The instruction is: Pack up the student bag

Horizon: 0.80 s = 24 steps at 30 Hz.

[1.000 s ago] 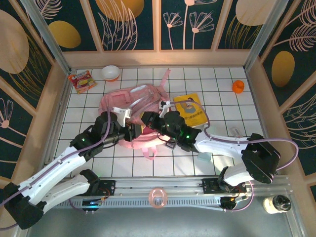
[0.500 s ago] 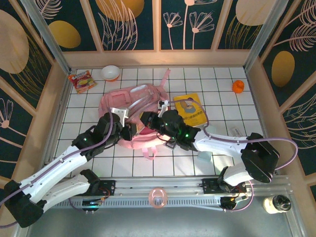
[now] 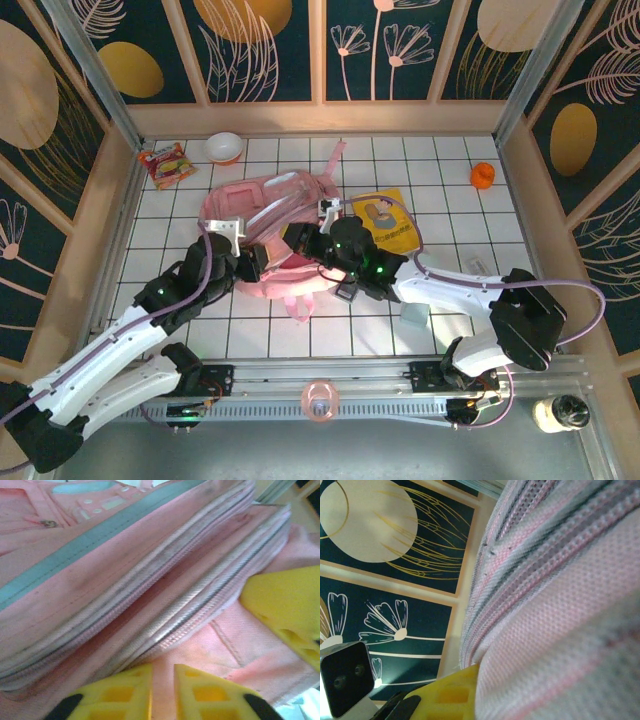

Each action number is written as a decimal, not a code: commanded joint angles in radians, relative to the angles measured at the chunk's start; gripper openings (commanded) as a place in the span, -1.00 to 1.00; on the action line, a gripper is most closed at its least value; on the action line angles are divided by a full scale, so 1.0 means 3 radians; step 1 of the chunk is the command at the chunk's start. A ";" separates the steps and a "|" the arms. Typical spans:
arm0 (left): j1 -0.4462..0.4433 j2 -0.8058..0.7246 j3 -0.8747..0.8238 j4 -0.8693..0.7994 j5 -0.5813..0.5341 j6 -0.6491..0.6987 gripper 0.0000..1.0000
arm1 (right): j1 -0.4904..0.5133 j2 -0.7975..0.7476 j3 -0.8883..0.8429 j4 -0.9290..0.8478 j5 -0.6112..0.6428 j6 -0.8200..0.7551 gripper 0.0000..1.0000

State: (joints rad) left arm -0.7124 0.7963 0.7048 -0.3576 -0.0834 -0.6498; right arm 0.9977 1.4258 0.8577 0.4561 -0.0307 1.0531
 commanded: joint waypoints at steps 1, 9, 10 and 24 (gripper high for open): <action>0.0023 -0.0092 0.0012 0.0197 0.0320 0.0051 -0.48 | -0.0009 -0.0116 0.0166 0.0342 -0.0143 0.0001 -0.93; 0.0024 0.0020 0.0086 0.0014 0.1208 0.0178 -0.23 | -0.0032 -0.0069 0.0211 0.0338 -0.0169 0.0024 -0.94; 0.0023 0.0015 0.0092 -0.0091 0.1117 0.0190 -0.23 | -0.0033 -0.0070 0.0212 0.0321 -0.0166 0.0023 -0.94; 0.0023 -0.0126 0.0184 -0.0912 0.0937 0.0000 -0.15 | -0.0069 -0.0087 0.0213 0.0271 -0.0117 0.0075 -0.94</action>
State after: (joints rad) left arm -0.7078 0.7483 0.7494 -0.5419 0.1799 -0.6334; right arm 0.9821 1.4258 0.8654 0.4500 -0.0540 1.0611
